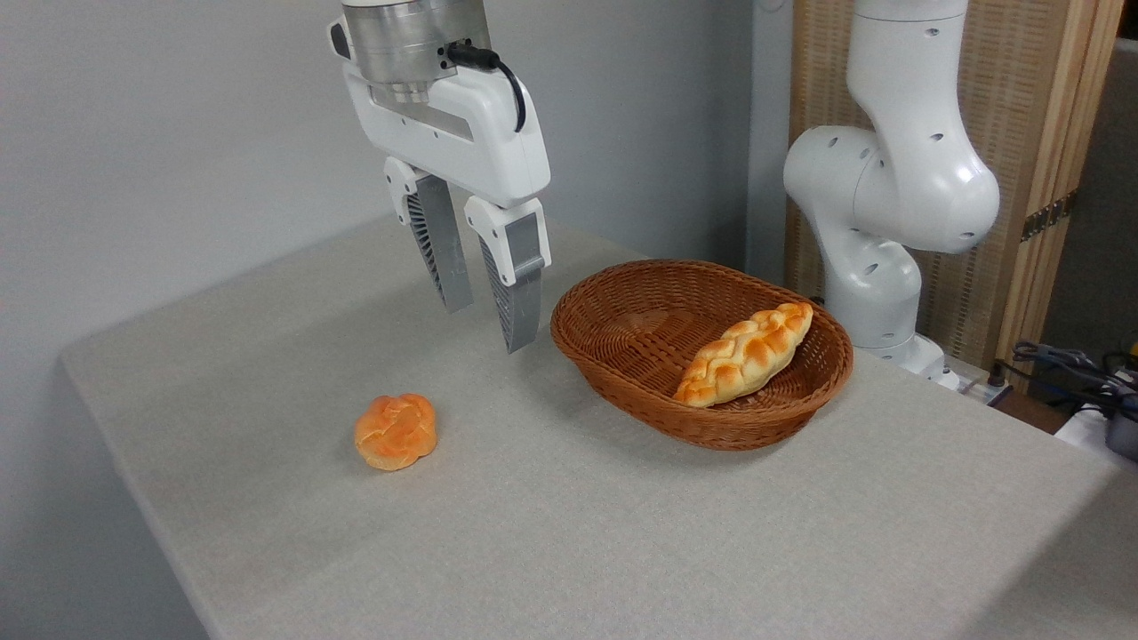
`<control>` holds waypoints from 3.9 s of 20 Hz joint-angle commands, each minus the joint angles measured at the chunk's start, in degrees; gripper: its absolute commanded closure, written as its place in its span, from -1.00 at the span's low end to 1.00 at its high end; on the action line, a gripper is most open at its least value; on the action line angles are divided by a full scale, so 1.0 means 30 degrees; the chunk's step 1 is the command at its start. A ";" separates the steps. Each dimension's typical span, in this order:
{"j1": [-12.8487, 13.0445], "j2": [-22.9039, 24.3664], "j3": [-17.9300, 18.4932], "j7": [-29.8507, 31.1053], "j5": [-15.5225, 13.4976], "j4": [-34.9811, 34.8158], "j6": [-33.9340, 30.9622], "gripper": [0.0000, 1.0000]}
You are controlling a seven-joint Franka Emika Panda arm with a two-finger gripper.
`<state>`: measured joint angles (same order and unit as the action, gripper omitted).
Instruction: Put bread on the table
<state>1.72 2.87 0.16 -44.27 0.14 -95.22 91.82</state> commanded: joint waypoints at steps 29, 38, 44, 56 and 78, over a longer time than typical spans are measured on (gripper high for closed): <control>-0.0103 0.3374 0.0063 -0.0184 -0.0017 -0.4055 -0.0137 -1.00; 0.0072 0.7773 0.0063 -0.0476 0.0188 -0.9860 -0.0341 -1.00; 0.1037 0.9149 0.0179 -0.2230 0.0508 -1.2319 -0.1368 -1.00; 0.1684 0.9504 0.0473 -0.4959 0.2736 -1.5751 -0.1837 -1.00; 0.1684 0.9269 0.1176 -0.4959 0.2386 -1.6982 -0.0841 -1.00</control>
<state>6.01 30.39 2.69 -58.30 7.28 -145.04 87.98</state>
